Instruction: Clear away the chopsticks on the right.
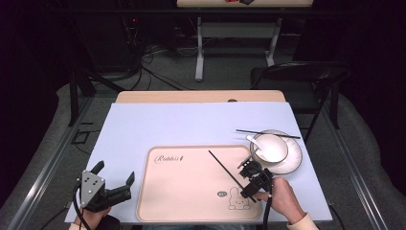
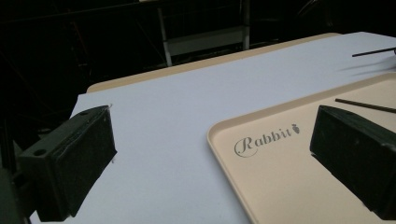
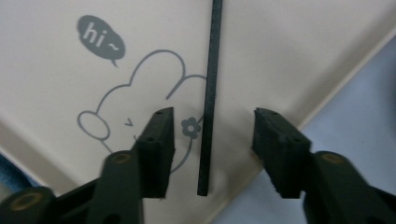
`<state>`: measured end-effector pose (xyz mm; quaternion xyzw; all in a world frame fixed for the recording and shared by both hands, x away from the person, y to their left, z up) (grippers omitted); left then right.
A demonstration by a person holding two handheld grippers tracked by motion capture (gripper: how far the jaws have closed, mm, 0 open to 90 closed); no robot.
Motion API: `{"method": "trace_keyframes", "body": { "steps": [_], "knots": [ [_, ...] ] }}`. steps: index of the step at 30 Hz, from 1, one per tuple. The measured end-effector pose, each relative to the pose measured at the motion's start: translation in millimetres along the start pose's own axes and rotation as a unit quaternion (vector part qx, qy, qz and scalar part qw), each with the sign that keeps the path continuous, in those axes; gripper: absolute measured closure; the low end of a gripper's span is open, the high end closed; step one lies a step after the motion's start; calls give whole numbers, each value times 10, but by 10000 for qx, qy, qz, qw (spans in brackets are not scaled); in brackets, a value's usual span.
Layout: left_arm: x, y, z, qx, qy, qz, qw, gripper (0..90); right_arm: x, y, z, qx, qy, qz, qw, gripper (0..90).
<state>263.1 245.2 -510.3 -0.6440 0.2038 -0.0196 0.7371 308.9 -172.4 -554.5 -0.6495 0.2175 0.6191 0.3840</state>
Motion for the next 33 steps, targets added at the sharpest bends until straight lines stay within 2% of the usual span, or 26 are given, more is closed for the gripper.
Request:
{"method": "trace_keyframes", "body": {
  "steps": [2, 4, 5, 8, 9, 13, 14, 16, 17, 18, 20, 22, 25, 27, 28, 30, 31, 33],
  "knots": [
    [0, 0, 1, 22, 2, 10, 10000, 0, -58, 6, -24, -191, 152, -101, 9997, 271],
    [1, 0, 0, -6, -3, 2, 10000, 0, -123, 13, -47, -352, 89, -297, 9989, 209],
    [0, 0, 1, -1, -4, 6, 10000, 0, -157, 19, -67, -410, 147, -372, 9984, 167],
    [1, 0, 0, 10, -9, 12, 10000, 0, -262, 38, -119, -665, 238, -614, 9956, 112],
    [1, 0, 0, 19, -2, 14, 10000, 0, -311, 48, -150, -794, 272, -737, 9937, 85],
    [1, 0, -1, -6, -6, 7, 10000, 0, -454, 85, -260, -950, 340, -959, 9903, 0],
    [0, 0, -1, -5, -2, 6, 10000, 0, -482, 92, -279, -999, 337, -986, 9895, 0],
    [0, 0, -1, -6, -5, 5, 10000, 0, -551, 104, -350, -1084, 498, -1066, 9871, 0],
    [0, 0, -1, 4, -4, 8, 10000, 0, -598, 106, -391, -1200, 543, -1143, 9847, 0],
    [-1, 0, -1, -2, -4, 5, 10000, 0, -634, 108, -433, -1199, 622, -1112, 9846, 0],
    [-3, -1, 4, 5, -10, -4, 10000, 0, -718, 97, -512, -1321, 679, -1196, 9816, 0],
    [-2, -1, 4, 2, -12, -4, 10000, 0, -804, 90, -582, -1378, 764, -1171, 9805, 0],
    [0, -1, -1, 17, -6, 10, 10000, 0, -913, 56, -691, -1531, 858, -1228, 9768, 0],
    [-1, -1, -1, 2, -10, 5, 10000, 0, -958, 36, -757, -1593, 1026, -1161, 9750, 0],
    [-2, -1, 0, -2, -12, 0, 10000, 0, -983, 16, -801, -1737, 1048, -1161, 9723, 0],
    [-2, -1, 3, 1, -16, -2, 10000, 0, -1024, -16, -865, -1761, 1035, -1118, 9725, 0],
    [-1, -1, 2, -5, -17, -4, 10000, 0, -1045, -38, -897, -1893, 999, -1141, 9701, 0],
    [-1, -1, 1, -1, -12, 3, 10000, 0, -1080, -78, -976, -1977, 983, -1063, 9695, 0]
  ]
}}
Point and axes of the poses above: each handheld gripper's, and its own axes: x roughly forward along the jaws, y roughly out of its underside, z roughly to its left, the point moved 4 cm from there along x, roughly forward along the jaws
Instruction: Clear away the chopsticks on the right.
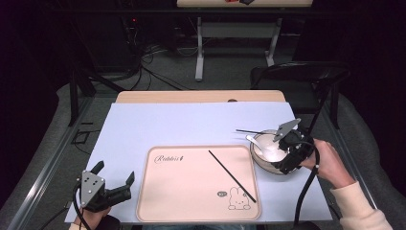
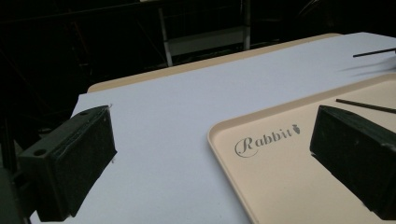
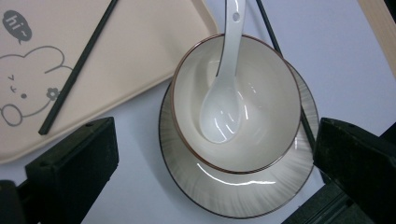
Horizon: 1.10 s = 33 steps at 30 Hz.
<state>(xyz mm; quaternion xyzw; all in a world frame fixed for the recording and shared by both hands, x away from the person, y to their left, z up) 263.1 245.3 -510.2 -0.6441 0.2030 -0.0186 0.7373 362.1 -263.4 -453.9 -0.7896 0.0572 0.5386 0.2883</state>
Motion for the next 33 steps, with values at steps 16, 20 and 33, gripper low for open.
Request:
{"method": "trace_keyframes", "body": {
  "steps": [16, 20, 33],
  "knots": [
    [-1, 0, 4, -2, 4, -7, 10000, 0, 132, -49, -908, -59, -318, 336, 9989, 0],
    [1, 0, 3, -12, -2, -1, 10000, 0, 254, -59, -1066, -11, -406, 500, 9979, 0],
    [3, 1, 1, -5, 2, 1, 10000, 0, 672, -11, -1262, -93, -184, 1060, 9942, 168]
  ]
}}
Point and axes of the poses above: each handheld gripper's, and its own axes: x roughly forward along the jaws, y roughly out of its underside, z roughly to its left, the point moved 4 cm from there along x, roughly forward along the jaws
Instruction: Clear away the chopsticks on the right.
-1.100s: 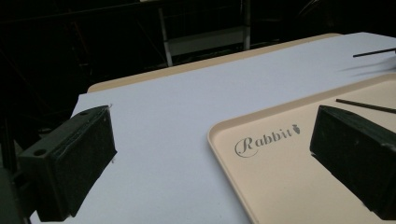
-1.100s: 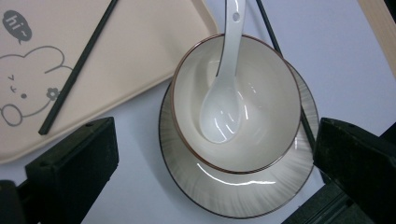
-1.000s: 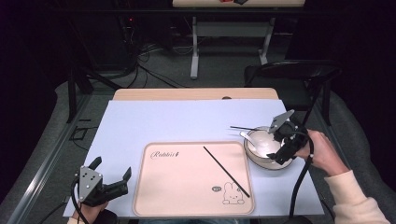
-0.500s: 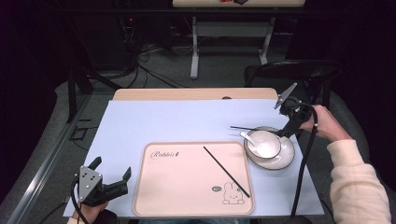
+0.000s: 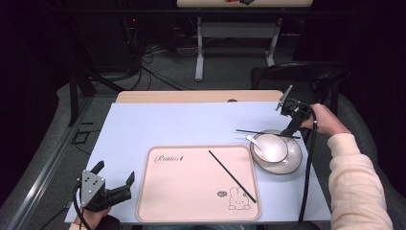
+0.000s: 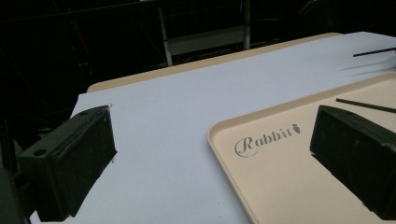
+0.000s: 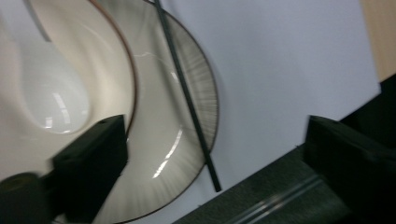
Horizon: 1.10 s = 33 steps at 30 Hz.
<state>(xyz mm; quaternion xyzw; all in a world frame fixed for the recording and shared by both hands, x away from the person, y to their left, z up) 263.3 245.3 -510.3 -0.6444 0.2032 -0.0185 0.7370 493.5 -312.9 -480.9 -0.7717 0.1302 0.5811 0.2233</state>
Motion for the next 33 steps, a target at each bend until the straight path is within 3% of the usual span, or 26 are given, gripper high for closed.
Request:
{"method": "trace_keyframes", "body": {
  "steps": [2, 3, 5, 6, 7, 10, 12, 19, 23, 28, 33],
  "knots": [
    [-1, 0, 1, -2, 0, -3, 10000, 0, 54, -21, -24, -86, 25, -29, 10000, 213],
    [-3, 0, 2, -1, 5, 0, 10000, 0, 82, -23, -11, 3, 4, 38, 10000, 256],
    [-1, 1, 2, -4, -1, -5, 10000, 0, 151, -36, -24, -131, -62, 85, 9999, 295],
    [-3, 0, 2, 0, 7, -1, 10000, 0, 179, -38, 3, -44, -101, 152, 9998, 323],
    [-3, 0, 2, -2, 6, -2, 10000, 0, 208, -50, -8, -150, -87, 181, 9997, 347],
    [-4, 0, 3, -2, 9, 0, 10000, 0, 266, -80, 23, -228, -207, 283, 9991, 528],
    [-6, 0, 6, 8, 7, 0, 10000, 0, 304, -101, 32, -292, -223, 274, 9990, 592],
    [-5, 1, 5, 9, 9, 3, 10000, 0, 429, -119, 99, -591, -476, 491, 9959, 671],
    [-6, 1, 5, 10, 8, 4, 10000, 0, 541, -94, 115, -621, -589, 581, 9946, 723],
    [-3, 1, 1, 3, 6, -4, 10000, 0, 594, -59, 121, -571, -703, 608, 9940, 841],
    [-7, 1, 5, 7, 6, -7, 10000, 0, 580, -22, 121, -338, -670, 568, 9956, 850]
  ]
}}
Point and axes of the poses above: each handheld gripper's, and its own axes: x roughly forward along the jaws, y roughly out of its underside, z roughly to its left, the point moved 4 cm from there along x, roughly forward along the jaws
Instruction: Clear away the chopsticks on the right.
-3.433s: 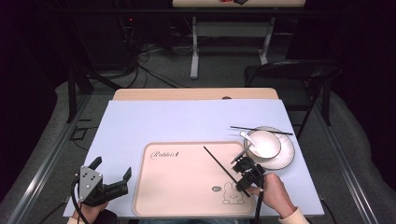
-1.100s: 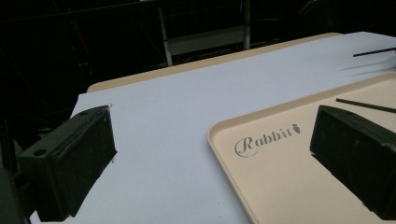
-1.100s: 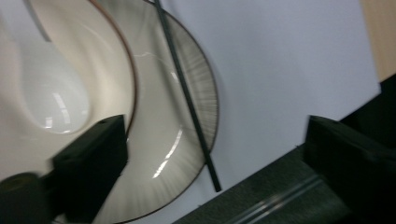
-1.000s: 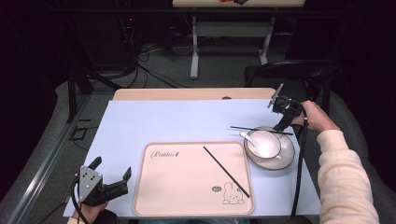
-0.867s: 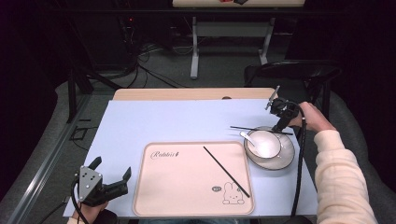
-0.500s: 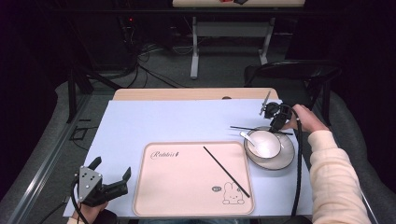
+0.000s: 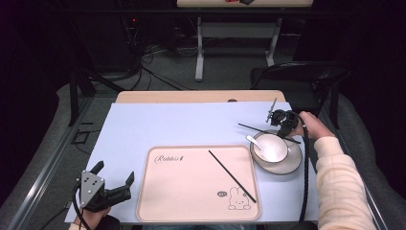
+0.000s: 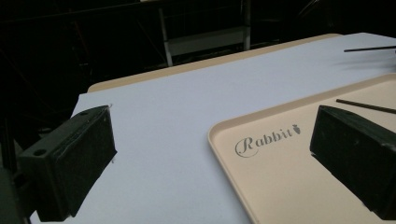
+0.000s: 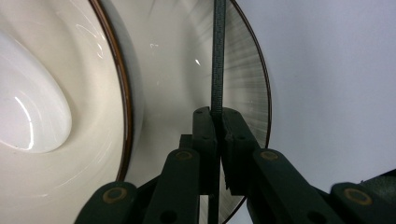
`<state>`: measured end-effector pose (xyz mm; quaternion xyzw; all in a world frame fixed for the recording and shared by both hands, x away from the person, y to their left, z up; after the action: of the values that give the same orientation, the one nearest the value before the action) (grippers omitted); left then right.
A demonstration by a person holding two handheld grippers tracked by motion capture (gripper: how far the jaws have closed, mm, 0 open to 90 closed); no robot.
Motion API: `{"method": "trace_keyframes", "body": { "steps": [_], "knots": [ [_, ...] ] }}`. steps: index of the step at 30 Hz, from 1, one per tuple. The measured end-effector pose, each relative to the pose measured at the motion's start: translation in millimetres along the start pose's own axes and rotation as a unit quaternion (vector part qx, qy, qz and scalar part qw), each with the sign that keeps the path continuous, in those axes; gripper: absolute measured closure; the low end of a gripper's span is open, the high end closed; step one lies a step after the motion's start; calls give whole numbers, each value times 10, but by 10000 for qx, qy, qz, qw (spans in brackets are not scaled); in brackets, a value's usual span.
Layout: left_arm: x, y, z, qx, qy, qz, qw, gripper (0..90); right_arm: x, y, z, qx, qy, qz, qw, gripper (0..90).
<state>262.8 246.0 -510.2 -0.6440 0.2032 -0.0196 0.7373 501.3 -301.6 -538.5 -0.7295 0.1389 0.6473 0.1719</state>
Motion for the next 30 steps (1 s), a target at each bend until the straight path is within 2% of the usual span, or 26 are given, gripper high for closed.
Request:
{"method": "trace_keyframes", "body": {
  "steps": [5, 6, 11, 15, 17, 19, 20, 21, 23, 24, 25, 27, 28, 29, 30],
  "knots": [
    [0, 0, 1, -1, -2, 9, 10000, 0, -119, 26, 13, 297, 96, -218, 9993, 851],
    [1, 0, -1, 1, 0, 10, 10000, 0, -162, 30, 12, 319, 173, -209, 9991, 851],
    [3, -2, -8, 7, -3, 11, 10000, 0, -360, 22, 74, 571, 283, -260, 9976, 851],
    [4, -1, -5, -7, -12, 6, 10000, 0, -468, -11, 146, 810, 394, -201, 9957, 850],
    [4, -1, -7, -1, -6, 12, 10000, 0, -516, -20, 175, 841, 416, -263, 9952, 851],
    [3, -1, -6, 0, -6, 9, 10000, 0, -565, -13, 187, 1142, 352, -333, 9923, 851],
    [3, -1, -5, -4, -9, 2, 10000, 0, -602, -5, 182, 1206, 348, -403, 9913, 851],
    [2, -1, -3, 2, -10, 2, 10000, 0, -646, 0, 157, 1166, 378, -477, 9913, 851],
    [3, -1, -6, -2, -7, 9, 10000, 0, -713, 2, 191, 1472, 383, -533, 9869, 851],
    [4, -1, -7, -2, -9, 12, 10000, 0, -744, 4, 184, 1425, 428, -561, 9873, 851],
    [5, -1, -8, 3, -7, 14, 10000, 0, -775, 3, 202, 1483, 481, -538, 9863, 851],
    [5, -1, -8, -9, -9, 10, 10000, 0, -815, -1, 245, 1670, 572, -500, 9830, 851],
    [4, -1, -7, -4, -10, 12, 10000, 0, -839, -3, 246, 1676, 609, -512, 9826, 851],
    [4, -1, -6, -4, -11, 11, 10000, 0, -857, -4, 266, 1845, 591, -495, 9798, 851],
    [4, -1, -6, -2, -11, 10, 10000, 0, -878, -5, 268, 1869, 652, -545, 9787, 851]
  ]
}}
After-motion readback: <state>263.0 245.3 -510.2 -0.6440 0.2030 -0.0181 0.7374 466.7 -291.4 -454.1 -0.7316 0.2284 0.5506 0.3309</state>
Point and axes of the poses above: each handheld gripper's, and its own axes: x roughly forward along the jaws, y roughly out of its underside, z roughly to its left, the point moved 4 cm from there along x, roughly forward along the jaws
